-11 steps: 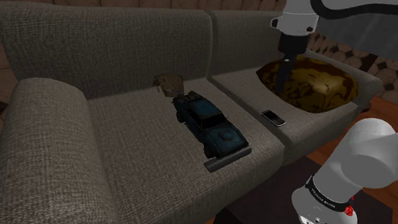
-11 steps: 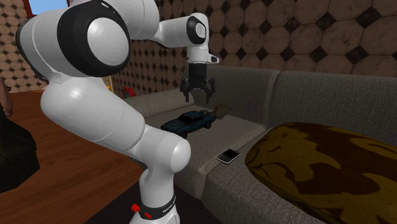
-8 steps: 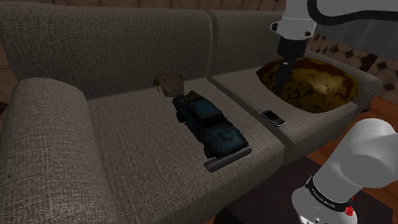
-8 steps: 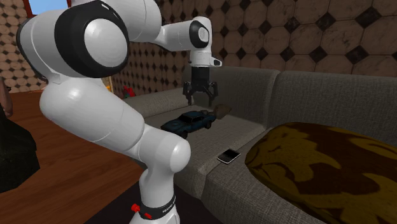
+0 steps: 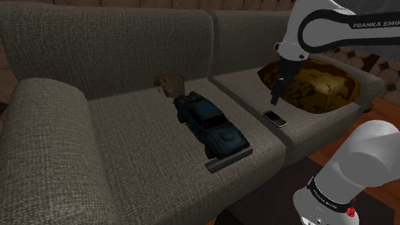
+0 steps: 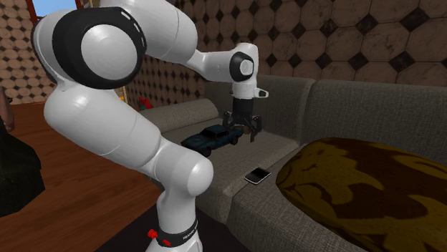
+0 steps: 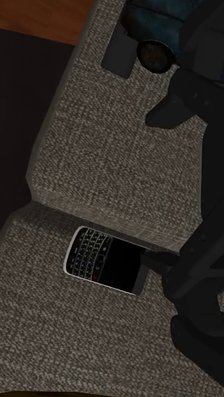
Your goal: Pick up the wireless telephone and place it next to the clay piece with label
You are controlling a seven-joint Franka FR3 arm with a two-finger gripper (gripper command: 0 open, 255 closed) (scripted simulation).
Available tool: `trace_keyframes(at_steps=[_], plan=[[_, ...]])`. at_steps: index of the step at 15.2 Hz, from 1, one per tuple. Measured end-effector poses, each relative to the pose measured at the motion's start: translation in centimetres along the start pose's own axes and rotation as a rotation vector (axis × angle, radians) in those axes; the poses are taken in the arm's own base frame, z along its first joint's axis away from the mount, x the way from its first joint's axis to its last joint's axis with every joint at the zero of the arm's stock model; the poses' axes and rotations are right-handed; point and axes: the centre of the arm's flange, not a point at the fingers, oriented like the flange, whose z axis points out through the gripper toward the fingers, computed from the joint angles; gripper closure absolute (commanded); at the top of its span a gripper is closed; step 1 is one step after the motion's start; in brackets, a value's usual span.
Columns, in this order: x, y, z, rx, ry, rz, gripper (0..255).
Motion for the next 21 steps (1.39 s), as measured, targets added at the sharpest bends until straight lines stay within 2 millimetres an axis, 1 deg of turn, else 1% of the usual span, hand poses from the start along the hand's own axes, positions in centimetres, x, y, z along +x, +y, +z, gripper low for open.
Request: trace_keyframes(at_steps=[1, 5, 7, 9, 10, 16, 18, 21], plan=[[-0.1, 0.8, 0.7, 0.006, 0.008, 0.015, 0], [0.0, 4.8, 4.7, 0.031, 0.037, 0.077, 0], [-0.1, 6.9, 7.2, 0.044, 0.05, 0.109, 0], [-0.1, 8.4, 8.9, 0.056, 0.065, 0.138, 0], [0.0, 8.9, 9.6, 0.058, 0.069, 0.145, 0], [0.3, 9.2, 12.9, 0.06, 0.073, 0.152, 0], [0.3, 9.1, 13.5, 0.06, 0.073, 0.152, 0], [0.3, 9.1, 13.7, 0.06, 0.073, 0.152, 0]])
